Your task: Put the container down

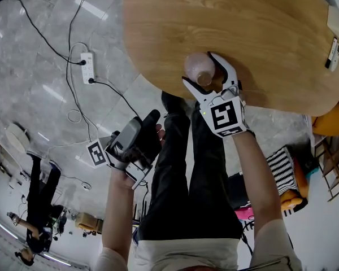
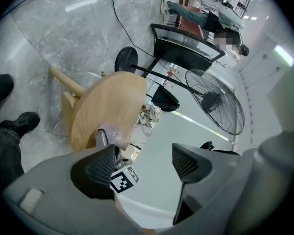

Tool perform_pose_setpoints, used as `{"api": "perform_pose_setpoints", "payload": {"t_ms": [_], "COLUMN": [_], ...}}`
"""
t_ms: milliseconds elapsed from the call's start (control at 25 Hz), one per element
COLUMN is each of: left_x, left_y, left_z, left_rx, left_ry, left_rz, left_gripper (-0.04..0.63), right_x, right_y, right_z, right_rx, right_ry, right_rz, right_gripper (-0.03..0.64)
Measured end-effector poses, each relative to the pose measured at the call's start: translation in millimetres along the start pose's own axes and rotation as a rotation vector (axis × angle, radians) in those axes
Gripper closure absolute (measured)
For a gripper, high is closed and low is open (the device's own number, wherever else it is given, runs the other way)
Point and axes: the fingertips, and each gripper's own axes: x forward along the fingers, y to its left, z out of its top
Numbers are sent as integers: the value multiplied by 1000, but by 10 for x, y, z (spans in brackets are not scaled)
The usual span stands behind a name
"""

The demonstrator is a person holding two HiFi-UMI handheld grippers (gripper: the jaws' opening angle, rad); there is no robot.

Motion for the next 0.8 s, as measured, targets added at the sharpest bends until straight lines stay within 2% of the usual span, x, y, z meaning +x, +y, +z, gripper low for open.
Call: {"api": "perform_pose_setpoints", "payload": {"t_ms": [200, 400, 680, 800], "left_x": [-38, -16, 22, 15], "left_y": [-166, -531, -1217, -1614], "left_z": [-103, -335, -896, -1201], "left_rx": [17, 55, 117, 161], "left_ry": [7, 43, 123, 165], "left_rz": [-11, -29, -33, -50], "left_gripper": [224, 224, 227, 235], "right_x": [-118, -524, -1419, -1856], "right_y": [43, 69, 212, 287], "right_z": [86, 419, 1045, 1362], "right_rx": [55, 31, 144, 150], "right_ry": [15, 0, -64, -94], "right_rz": [47, 12, -39, -62], "right_gripper": [224, 224, 229, 275]}}
